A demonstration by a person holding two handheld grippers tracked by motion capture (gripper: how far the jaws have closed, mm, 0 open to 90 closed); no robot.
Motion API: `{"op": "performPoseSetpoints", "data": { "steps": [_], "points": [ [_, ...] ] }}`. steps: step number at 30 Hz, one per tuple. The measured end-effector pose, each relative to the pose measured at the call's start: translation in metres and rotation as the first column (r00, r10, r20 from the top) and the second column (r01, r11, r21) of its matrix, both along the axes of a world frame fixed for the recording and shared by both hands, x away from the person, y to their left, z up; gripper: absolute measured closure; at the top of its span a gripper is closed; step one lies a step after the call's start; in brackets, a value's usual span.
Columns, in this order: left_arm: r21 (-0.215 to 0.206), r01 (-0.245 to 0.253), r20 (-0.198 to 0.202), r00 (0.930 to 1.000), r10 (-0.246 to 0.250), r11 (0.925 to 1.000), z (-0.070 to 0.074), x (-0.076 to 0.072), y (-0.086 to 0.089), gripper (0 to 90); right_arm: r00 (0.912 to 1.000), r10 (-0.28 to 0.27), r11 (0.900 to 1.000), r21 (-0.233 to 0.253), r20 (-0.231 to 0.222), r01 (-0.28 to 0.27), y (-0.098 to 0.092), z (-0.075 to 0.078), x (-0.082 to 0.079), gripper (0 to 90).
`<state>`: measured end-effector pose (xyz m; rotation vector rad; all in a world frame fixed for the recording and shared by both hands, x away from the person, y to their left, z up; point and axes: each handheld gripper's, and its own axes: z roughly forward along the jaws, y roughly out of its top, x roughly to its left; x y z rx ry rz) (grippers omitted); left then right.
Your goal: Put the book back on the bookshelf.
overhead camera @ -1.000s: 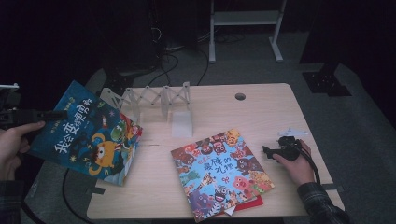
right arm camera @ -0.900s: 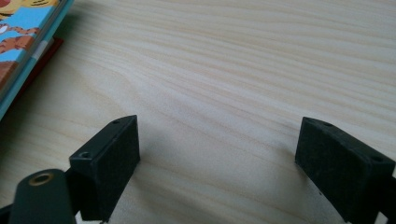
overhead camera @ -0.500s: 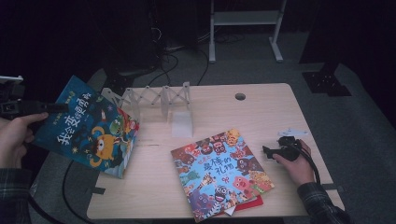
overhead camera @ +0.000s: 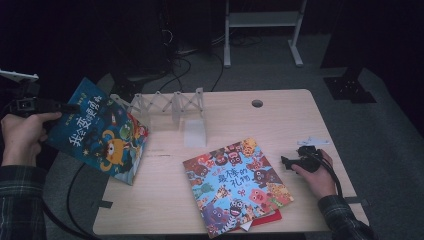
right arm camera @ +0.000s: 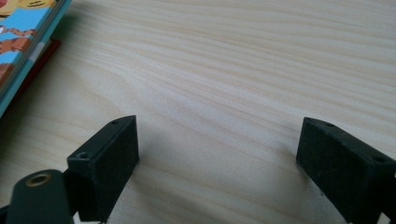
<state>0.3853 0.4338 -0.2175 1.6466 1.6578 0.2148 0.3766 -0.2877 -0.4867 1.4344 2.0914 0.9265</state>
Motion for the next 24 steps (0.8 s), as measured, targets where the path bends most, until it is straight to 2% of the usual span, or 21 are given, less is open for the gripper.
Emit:
{"op": "performPoseSetpoints", "data": {
  "steps": [10,16,24],
  "points": [
    [-0.004,-0.050,-0.013,0.9987,0.050,0.9988,-0.003,0.023,-0.006,82.9,1.0000,-0.002,1.000,0.001,-0.001,0.002,0.000,0.000,0.000,11.8],
    [-0.005,-0.098,-0.016,0.9950,0.098,0.9951,-0.004,0.035,-0.007,82.8,1.0000,-0.001,1.000,0.000,0.001,0.001,0.000,0.000,0.000,11.8],
    [0.005,-0.125,-0.048,0.9909,0.126,0.9921,-0.007,0.050,-0.008,82.7,1.0000,-0.002,1.000,0.001,0.000,0.002,0.000,0.000,0.000,11.8]
  ]
}}
